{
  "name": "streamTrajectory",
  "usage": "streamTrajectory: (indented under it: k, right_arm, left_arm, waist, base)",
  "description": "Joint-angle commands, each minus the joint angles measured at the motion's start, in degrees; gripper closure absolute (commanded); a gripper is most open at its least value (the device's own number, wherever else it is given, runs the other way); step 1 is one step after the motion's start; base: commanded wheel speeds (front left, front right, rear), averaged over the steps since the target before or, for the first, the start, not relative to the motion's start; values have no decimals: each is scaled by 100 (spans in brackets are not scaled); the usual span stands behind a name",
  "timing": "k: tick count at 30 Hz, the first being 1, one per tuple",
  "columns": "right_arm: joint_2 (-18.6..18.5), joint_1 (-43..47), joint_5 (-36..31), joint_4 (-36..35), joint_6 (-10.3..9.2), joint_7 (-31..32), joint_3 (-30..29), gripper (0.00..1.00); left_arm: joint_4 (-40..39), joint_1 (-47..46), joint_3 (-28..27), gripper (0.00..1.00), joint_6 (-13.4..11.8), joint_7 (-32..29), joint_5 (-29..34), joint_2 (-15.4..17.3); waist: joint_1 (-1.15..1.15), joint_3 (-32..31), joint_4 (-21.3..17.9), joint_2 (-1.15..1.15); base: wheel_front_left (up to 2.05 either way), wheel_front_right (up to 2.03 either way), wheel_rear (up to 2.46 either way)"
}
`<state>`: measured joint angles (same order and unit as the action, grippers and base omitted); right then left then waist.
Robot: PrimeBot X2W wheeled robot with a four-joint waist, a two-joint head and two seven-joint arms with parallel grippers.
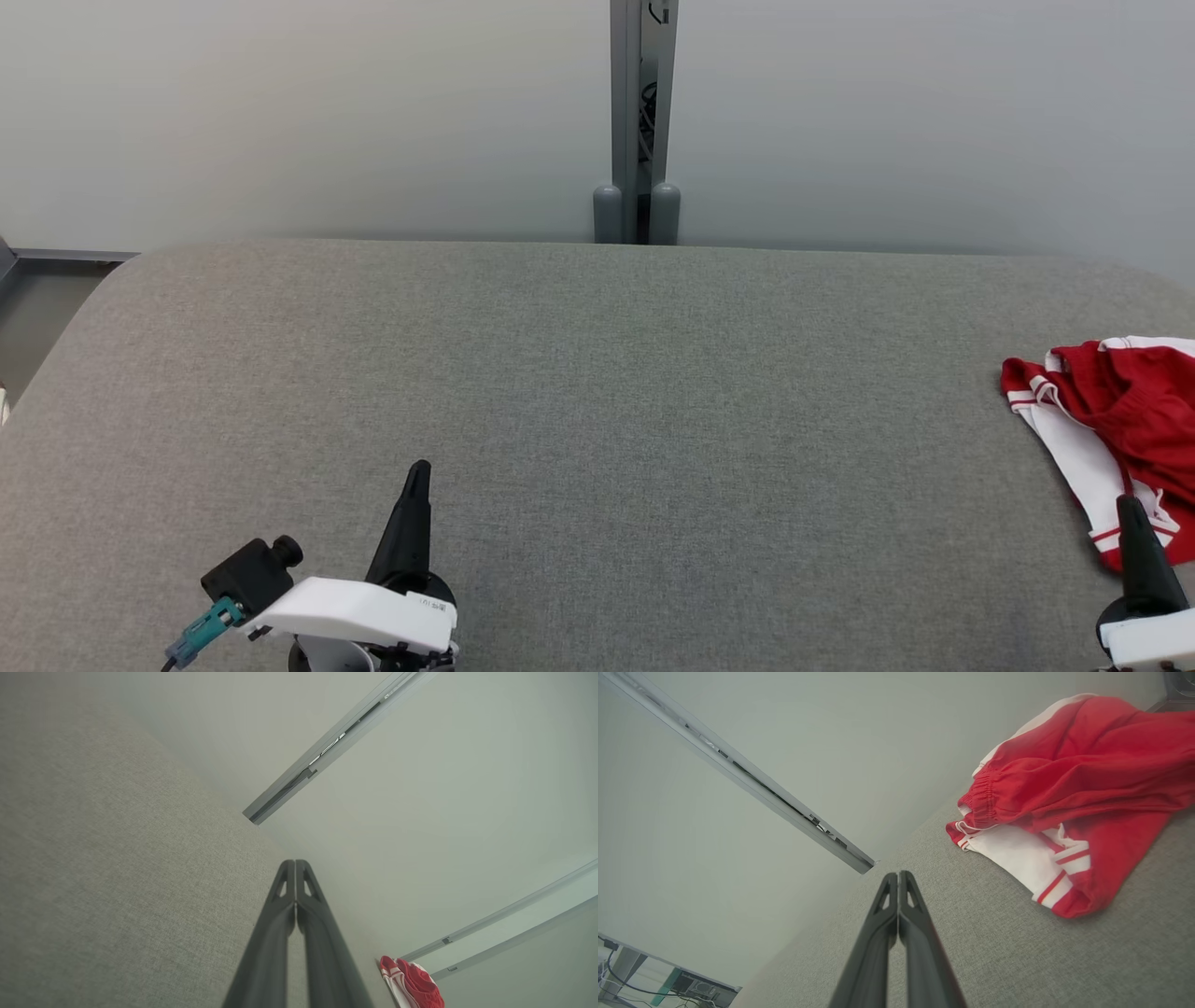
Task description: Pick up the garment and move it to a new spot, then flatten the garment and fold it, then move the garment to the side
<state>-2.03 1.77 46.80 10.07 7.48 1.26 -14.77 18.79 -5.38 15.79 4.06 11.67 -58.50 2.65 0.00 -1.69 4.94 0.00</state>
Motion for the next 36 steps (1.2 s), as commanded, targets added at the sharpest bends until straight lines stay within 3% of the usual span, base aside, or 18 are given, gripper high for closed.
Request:
streamTrajectory:
  k: [1,36]
  right_arm:
    - [-58,3,236,-108,2,85,-112,100]
    - [-87,181,2598,-360,3,968,-971,100]
  left_arm:
    - [-47,-199,28,100,49,-8,-205,14]
    - [113,-686,423,100,202,-174,-2179,24]
  waist:
    - [0,4,-10,0]
    - [0,83,-215,0]
  base:
    - [0,0,0]
    - [0,0,0]
